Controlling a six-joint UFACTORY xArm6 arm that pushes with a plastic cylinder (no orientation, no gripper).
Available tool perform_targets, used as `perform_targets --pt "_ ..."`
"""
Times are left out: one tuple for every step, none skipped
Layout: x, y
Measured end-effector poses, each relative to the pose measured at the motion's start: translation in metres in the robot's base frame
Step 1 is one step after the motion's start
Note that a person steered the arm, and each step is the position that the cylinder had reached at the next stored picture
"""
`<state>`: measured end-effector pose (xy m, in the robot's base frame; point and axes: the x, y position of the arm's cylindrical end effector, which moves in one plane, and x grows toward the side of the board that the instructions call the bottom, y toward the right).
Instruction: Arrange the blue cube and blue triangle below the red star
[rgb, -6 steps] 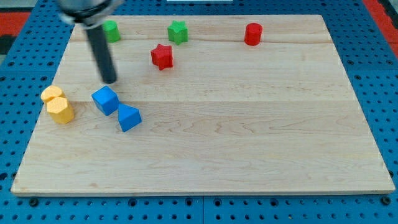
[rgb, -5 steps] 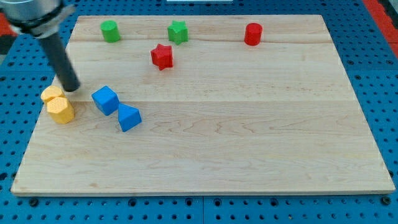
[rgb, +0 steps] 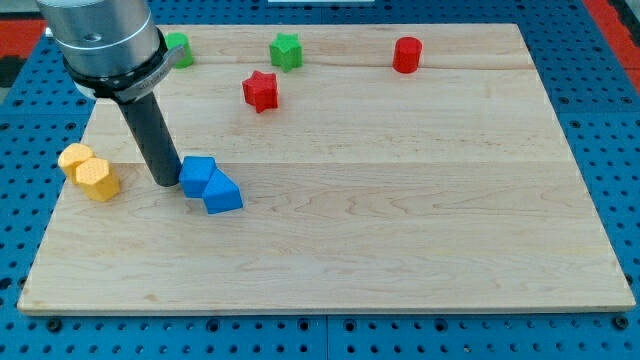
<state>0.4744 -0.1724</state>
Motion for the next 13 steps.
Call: perform_targets --pt "0.045 -0.016" --pt "0.045 -0.016" --pt "0.019 0.007" --pt "0.011 0.020" --pt "-0.009 0.050" --pt "-0.022 0.052" --pt "-0.023 0.052" --pt "-0.037 0.068" --pt "-0.051 0.099" --pt "-0.016 0.142" --pt "0.048 0.159" --pt "0.063 0.091" --pt "0.054 0.068"
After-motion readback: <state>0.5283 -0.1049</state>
